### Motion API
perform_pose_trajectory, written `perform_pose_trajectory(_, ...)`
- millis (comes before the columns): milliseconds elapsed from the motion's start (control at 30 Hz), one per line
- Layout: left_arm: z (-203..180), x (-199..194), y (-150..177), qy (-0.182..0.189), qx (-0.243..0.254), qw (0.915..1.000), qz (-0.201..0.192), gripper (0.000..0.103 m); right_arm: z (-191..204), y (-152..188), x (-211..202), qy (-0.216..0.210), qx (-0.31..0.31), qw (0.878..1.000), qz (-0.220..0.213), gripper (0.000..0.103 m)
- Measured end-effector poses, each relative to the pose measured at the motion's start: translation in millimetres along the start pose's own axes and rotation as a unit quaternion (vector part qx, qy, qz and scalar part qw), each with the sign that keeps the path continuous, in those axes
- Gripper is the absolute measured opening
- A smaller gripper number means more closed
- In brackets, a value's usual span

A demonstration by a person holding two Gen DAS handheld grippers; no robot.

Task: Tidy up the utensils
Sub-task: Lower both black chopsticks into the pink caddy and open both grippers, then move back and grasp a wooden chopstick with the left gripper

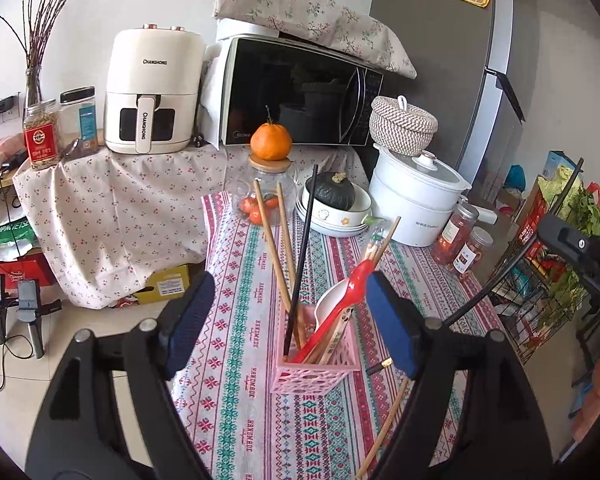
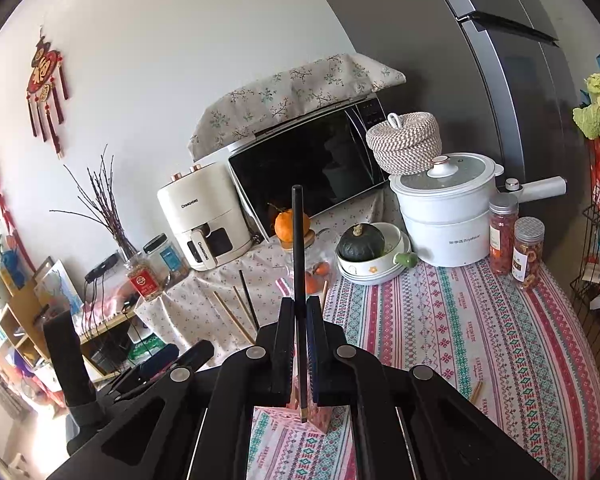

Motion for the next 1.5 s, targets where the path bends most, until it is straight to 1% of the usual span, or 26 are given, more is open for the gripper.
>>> perform_pose_trajectory(133, 11.3, -0.2, 17.9, -0.007, -0.005, 0.9994, 0.035, 0.086, 4.4, -2.9, 8.9, -0.004, 0.009, 1.0, -0.009, 0.006)
perform_pose_trajectory(233, 18.9, -0.3, 30.4, -0.018, 0.004, 0.9984, 0.053, 0.089, 7.6, -2.1, 18.7, -0.002, 0.008, 1.0, -0.014, 0.006)
perform_pose_trajectory(400, 25.6, 1.6, 45.6, -0.023, 0.017, 0.9967, 0.076, 0.089, 12.5, 6.2, 37.8, 0.013, -0.008, 1.0, -0.016, 0.006)
perform_pose_trajectory(533, 24.9, 3.9, 48.5, -0.023, 0.021, 0.996, 0.084, 0.089, 16.4, 19.9, 56.2, 0.019, -0.016, 1.0, 0.003, 0.006)
perform_pose_trajectory(667, 22.8, 3.7, 47.5, -0.024, 0.024, 0.9961, 0.081, 0.089, 19.0, 34.7, 71.9, 0.027, -0.032, 0.999, 0.028, 0.006)
perform_pose_trajectory(733, 21.0, 3.9, 47.8, -0.023, 0.026, 0.9961, 0.082, 0.089, 19.7, 41.2, 77.8, 0.02, -0.034, 0.998, 0.041, 0.007)
perform_pose_trajectory(800, 19.3, 4.7, 49.2, -0.02, 0.027, 0.9958, 0.086, 0.089, 19.6, 44.7, 79.3, 0.013, -0.029, 0.998, 0.053, 0.012)
perform_pose_trajectory(833, 18.8, 5.3, 50.5, -0.017, 0.025, 0.9955, 0.09, 0.089, 19.4, 44.8, 78.0, 0.007, -0.024, 0.998, 0.056, 0.021)
perform_pose_trajectory(867, 18.0, 5.7, 52.4, -0.014, 0.021, 0.9952, 0.094, 0.089, 19.4, 44.0, 75.7, 0.002, -0.022, 0.998, 0.057, 0.034)
perform_pose_trajectory(900, 17.3, 6.1, 54.2, -0.011, 0.018, 0.9949, 0.099, 0.089, 19.2, 42.5, 72.1, 0.001, -0.023, 0.998, 0.056, 0.042)
perform_pose_trajectory(933, 16.4, 6.5, 55.9, -0.009, 0.015, 0.9945, 0.103, 0.089, 18.5, 40.0, 67.5, 0.0, -0.024, 0.998, 0.052, 0.055)
perform_pose_trajectory(967, 15.5, 6.9, 57.6, -0.006, 0.013, 0.9941, 0.107, 0.09, 17.4, 37.3, 62.2, 0.001, -0.028, 0.999, 0.047, 0.061)
perform_pose_trajectory(1000, 14.2, 7.1, 59.5, -0.006, 0.011, 0.9937, 0.111, 0.09, 15.7, 35.0, 57.4, 0.004, -0.033, 0.999, 0.044, 0.063)
perform_pose_trajectory(1067, 11.6, 6.9, 62.5, -0.005, 0.007, 0.9931, 0.117, 0.091, 9.4, 32.6, 49.0, 0.011, -0.038, 0.998, 0.046, 0.073)
perform_pose_trajectory(1167, 6.4, 7.1, 68.9, -0.003, 0.003, 0.9918, 0.128, 0.096, -5.8, 33.2, 37.7, 0.024, -0.04, 0.997, 0.058, 0.082)
perform_pose_trajectory(1233, 0.2, 7.9, 74.6, 0.003, 0.004, 0.9905, 0.138, 0.097, -20.4, 36.5, 32.6, 0.044, -0.042, 0.996, 0.071, 0.085)
perform_pose_trajectory(1367, -15.5, 11.0, 86.1, 0.011, 0.023, 0.9872, 0.157, 0.097, -56.9, 49.2, 26.1, 0.085, -0.04, 0.99, 0.105, 0.088)
perform_pose_trajectory(1500, -37.4, 16.4, 97.7, 0.018, 0.052, 0.9819, 0.181, 0.097, -95.5, 66.8, 19.6, 0.125, -0.028, 0.981, 0.148, 0.088)
Point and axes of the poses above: each gripper's, at about its wrist camera, not at the fingertips, and x roughly the way its jaws point, z to its left, y to its underside, the point moved 10 cm from there along x, roughly the way its jaws point, and after that the axes turned 5 degrees about x, right-handed, at the moved point
